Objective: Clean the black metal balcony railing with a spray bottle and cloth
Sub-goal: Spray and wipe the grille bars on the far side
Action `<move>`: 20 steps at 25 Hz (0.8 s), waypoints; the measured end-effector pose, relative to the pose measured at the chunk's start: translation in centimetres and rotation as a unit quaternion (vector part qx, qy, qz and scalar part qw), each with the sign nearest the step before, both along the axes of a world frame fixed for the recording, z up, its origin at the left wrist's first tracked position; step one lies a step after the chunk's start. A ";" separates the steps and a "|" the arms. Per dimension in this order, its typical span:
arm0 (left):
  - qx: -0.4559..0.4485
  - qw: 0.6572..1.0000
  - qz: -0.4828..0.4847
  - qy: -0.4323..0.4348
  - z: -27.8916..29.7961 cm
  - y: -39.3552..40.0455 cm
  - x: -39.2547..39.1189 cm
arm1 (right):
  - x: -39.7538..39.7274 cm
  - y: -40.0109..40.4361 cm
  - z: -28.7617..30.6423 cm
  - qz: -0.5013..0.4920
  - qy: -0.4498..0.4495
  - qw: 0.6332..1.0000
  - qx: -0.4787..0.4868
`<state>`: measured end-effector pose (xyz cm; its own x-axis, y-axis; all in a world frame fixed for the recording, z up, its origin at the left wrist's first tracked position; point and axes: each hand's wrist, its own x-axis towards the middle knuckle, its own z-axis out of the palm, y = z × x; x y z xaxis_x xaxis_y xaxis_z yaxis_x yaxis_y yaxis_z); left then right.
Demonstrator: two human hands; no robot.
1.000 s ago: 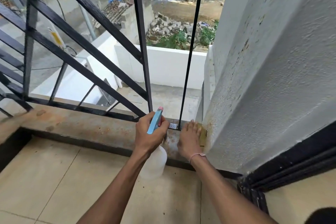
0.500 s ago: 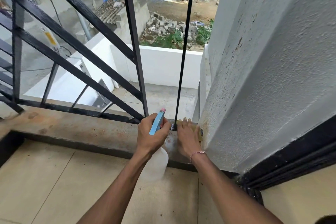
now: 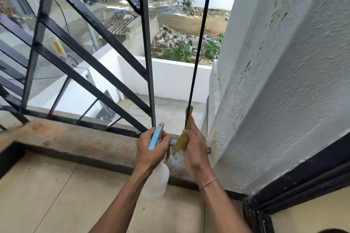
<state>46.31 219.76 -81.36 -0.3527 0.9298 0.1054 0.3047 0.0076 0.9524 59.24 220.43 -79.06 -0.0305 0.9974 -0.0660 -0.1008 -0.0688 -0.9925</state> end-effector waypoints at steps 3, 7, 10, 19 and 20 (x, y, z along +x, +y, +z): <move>0.007 1.000 0.003 -0.006 0.3 0.0 -0.1 | 0.4 0.0 -0.4 0.056 -0.067 0.996 0.020; 0.010 1.000 0.011 -0.004 0.6 0.0 -0.2 | 1.1 -0.2 -1.1 -0.029 -0.165 0.983 0.075; 0.014 1.000 0.017 -0.015 0.6 -0.2 -0.5 | -0.3 1.9 -1.8 -0.187 -0.230 0.948 0.113; 0.016 0.999 0.032 -0.010 1.1 -0.8 -1.0 | -2.7 4.4 -5.0 -0.259 -0.288 0.919 0.071; 0.019 0.999 0.030 -0.012 1.2 -0.9 -0.9 | -2.8 4.1 -5.2 -0.260 -0.284 0.921 0.064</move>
